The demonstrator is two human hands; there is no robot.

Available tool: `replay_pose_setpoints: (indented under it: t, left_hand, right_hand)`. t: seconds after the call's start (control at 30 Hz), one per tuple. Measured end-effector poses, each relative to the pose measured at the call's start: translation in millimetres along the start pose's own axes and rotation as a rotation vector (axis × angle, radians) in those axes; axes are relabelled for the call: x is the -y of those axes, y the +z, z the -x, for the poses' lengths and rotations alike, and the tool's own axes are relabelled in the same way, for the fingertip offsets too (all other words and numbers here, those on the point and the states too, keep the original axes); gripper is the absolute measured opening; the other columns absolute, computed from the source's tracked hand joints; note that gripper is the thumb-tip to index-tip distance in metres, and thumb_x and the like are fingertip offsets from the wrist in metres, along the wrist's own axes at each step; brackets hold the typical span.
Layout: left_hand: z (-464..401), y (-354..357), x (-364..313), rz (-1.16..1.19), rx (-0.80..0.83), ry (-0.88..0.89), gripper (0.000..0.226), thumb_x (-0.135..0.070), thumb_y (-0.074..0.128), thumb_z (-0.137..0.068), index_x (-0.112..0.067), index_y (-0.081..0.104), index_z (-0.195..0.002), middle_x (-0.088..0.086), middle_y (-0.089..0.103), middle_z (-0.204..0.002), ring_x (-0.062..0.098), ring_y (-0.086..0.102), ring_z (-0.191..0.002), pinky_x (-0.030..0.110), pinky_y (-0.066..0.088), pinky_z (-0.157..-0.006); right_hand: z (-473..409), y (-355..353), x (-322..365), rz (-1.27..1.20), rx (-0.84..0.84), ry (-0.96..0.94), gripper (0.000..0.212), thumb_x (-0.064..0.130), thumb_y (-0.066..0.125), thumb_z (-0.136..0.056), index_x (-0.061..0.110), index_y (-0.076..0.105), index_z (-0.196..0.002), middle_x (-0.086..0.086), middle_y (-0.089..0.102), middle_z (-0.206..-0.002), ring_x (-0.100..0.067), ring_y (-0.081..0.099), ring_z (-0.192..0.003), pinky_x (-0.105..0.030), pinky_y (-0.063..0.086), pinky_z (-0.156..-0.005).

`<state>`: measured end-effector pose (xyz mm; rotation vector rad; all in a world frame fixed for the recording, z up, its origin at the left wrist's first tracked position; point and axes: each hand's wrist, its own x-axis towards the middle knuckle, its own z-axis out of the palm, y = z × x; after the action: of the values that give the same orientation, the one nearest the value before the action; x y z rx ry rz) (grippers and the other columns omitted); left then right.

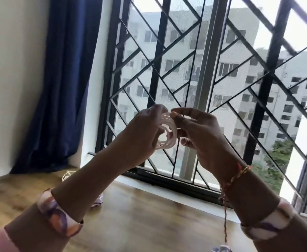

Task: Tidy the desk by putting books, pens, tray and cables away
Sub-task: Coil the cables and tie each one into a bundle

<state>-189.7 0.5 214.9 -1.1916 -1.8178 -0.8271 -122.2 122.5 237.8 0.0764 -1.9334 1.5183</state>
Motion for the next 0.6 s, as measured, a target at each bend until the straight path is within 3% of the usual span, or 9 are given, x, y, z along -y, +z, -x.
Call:
replay_pose_setpoints:
  t: [0.1,0.2,0.27,0.33,0.4,0.47,0.53,0.6]
  left_hand:
    - [-4,15,-18,-0.06,-0.055,-0.021,0.054,-0.008,0.06,-0.086,-0.005,0.041,-0.136,0.015,0.064,-0.107,0.016,0.056,-0.085,0.014,0.038,-0.073]
    - [-4,32,-36,-0.227,-0.064,-0.045,0.036,-0.007,0.071,-0.074,-0.001,0.062,-0.108,0.018,0.068,-0.091,0.029,0.066,-0.079,0.029,0.05,-0.065]
    - [-10,41,-53,-0.34,-0.088,-0.11,0.022,-0.011,0.07,-0.075,-0.002,0.064,-0.094,0.015,0.067,-0.082,0.029,0.065,-0.074,0.029,0.048,-0.058]
    - [-18,48,-67,-0.358,-0.113,-0.169,0.015,-0.018,0.058,-0.086,-0.006,0.062,-0.095,0.01,0.065,-0.087,0.024,0.062,-0.08,0.027,0.041,-0.06]
    - [-25,59,-79,-0.318,-0.156,-0.156,0.018,-0.021,0.05,-0.088,-0.009,0.061,-0.095,0.008,0.064,-0.088,0.02,0.057,-0.078,0.026,0.036,-0.062]
    - [-31,71,-97,-0.295,-0.157,-0.114,0.014,-0.021,0.05,-0.087,-0.01,0.059,-0.089,0.008,0.061,-0.084,0.02,0.053,-0.074,0.026,0.034,-0.062]
    - [-33,85,-117,-0.303,-0.092,-0.088,0.008,-0.024,0.05,-0.087,-0.016,0.051,-0.084,0.006,0.056,-0.084,0.02,0.048,-0.073,0.027,0.032,-0.062]
    - [-37,101,-135,-0.321,-0.02,-0.067,0.008,-0.025,0.049,-0.086,-0.017,0.051,-0.085,0.005,0.054,-0.084,0.021,0.049,-0.075,0.027,0.031,-0.063]
  right_hand:
    - [-1,-14,-6,-0.053,0.018,0.037,0.013,0.021,0.063,-0.086,0.01,0.069,-0.091,0.005,0.064,-0.056,-0.005,0.052,-0.041,-0.018,0.035,-0.042]
    - [1,-34,-13,-0.039,0.065,0.087,0.023,0.029,0.057,-0.09,0.015,0.07,-0.077,0.005,0.062,-0.055,-0.008,0.048,-0.048,-0.021,0.036,-0.048]
    - [8,-51,-14,0.006,0.175,0.08,0.034,0.036,0.05,-0.092,0.013,0.069,-0.075,-0.002,0.066,-0.065,-0.011,0.054,-0.062,-0.023,0.039,-0.058]
    - [17,-64,-17,0.105,0.274,-0.045,0.035,0.03,0.048,-0.094,0.002,0.067,-0.085,-0.016,0.067,-0.083,-0.014,0.054,-0.074,-0.019,0.04,-0.062]
    - [21,-80,-25,0.202,0.216,-0.153,0.028,0.021,0.05,-0.095,-0.001,0.066,-0.089,-0.019,0.068,-0.089,-0.014,0.058,-0.076,-0.015,0.042,-0.061]
    - [23,-99,-36,0.301,0.127,-0.186,0.03,0.025,0.052,-0.092,0.002,0.067,-0.081,-0.018,0.068,-0.08,-0.02,0.061,-0.068,-0.029,0.045,-0.058]
    - [25,-119,-46,0.454,0.075,-0.227,0.041,0.034,0.045,-0.086,0.002,0.058,-0.064,-0.016,0.057,-0.06,-0.02,0.047,-0.052,-0.04,0.037,-0.051]
    - [31,-143,-50,0.66,0.062,-0.209,0.042,0.029,0.042,-0.089,0.007,0.044,-0.053,-0.007,0.045,-0.05,-0.014,0.036,-0.047,-0.034,0.029,-0.048]
